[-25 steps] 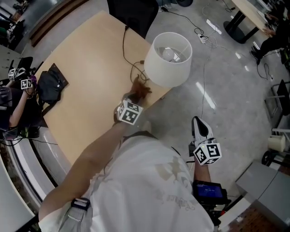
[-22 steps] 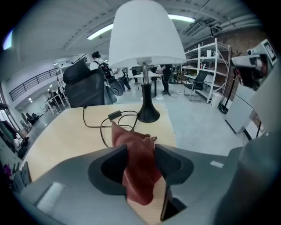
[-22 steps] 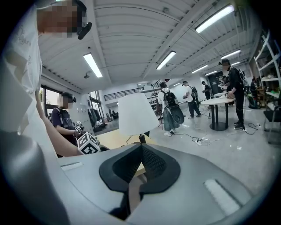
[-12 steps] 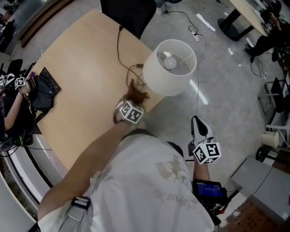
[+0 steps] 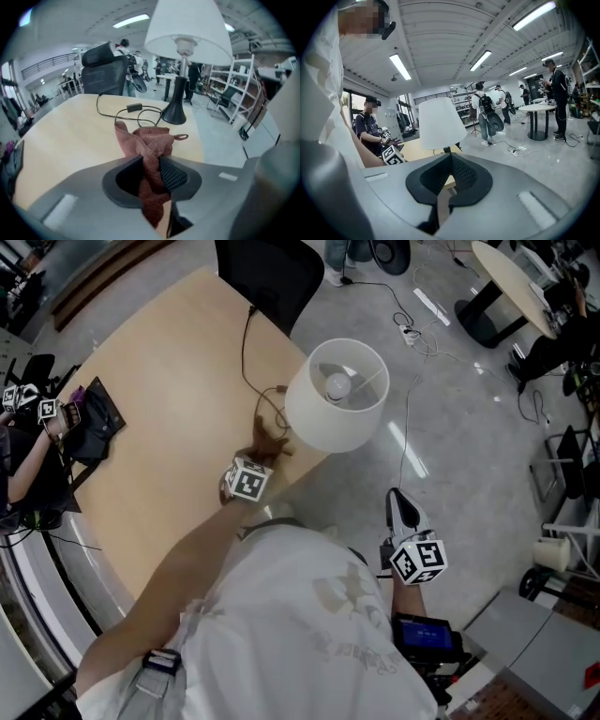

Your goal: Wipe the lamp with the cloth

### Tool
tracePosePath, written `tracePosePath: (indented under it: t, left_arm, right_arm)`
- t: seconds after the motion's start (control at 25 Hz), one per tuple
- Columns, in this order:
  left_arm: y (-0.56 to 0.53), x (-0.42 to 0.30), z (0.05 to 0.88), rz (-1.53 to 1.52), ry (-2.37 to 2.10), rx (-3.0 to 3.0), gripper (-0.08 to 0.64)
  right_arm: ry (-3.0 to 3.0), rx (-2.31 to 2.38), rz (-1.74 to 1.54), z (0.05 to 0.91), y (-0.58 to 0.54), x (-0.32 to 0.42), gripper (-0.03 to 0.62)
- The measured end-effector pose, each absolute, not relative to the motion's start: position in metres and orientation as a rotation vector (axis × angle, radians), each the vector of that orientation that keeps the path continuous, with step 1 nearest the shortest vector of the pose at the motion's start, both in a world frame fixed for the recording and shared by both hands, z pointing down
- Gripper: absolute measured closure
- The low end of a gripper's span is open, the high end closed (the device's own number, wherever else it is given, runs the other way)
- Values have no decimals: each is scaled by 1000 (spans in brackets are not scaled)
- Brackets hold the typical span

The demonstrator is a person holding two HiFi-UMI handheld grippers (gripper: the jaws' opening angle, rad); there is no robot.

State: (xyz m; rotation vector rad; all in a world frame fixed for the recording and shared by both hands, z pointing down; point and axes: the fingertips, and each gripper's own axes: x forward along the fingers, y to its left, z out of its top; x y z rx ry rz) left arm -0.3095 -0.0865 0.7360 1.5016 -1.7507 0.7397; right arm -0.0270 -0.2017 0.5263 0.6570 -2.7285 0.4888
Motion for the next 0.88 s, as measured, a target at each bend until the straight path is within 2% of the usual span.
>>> tracePosePath:
  t: [0.16, 0.32, 0.48, 0.68, 0.88]
  left_arm:
    - [-77, -310, 689, 417, -1868, 1530, 458]
    - [-78, -315, 594, 92, -2006, 1646, 457]
    - [-89, -313, 491, -85, -2106, 1849, 456]
    - [-120, -289, 402, -105, -2193, 2080, 454]
    - [-149, -280, 405, 44, -2231, 2082, 454]
  right_arm:
    - [-2760, 589, 475, 524, -214, -28, 578]
    - [-2775, 516, 477, 528, -216, -37, 578]
    - [-2788, 468, 489, 532, -208, -47, 578]
    - [-2806, 449, 500, 529, -207, -48, 578]
    - [-2801, 482, 474, 527, -202, -35, 578]
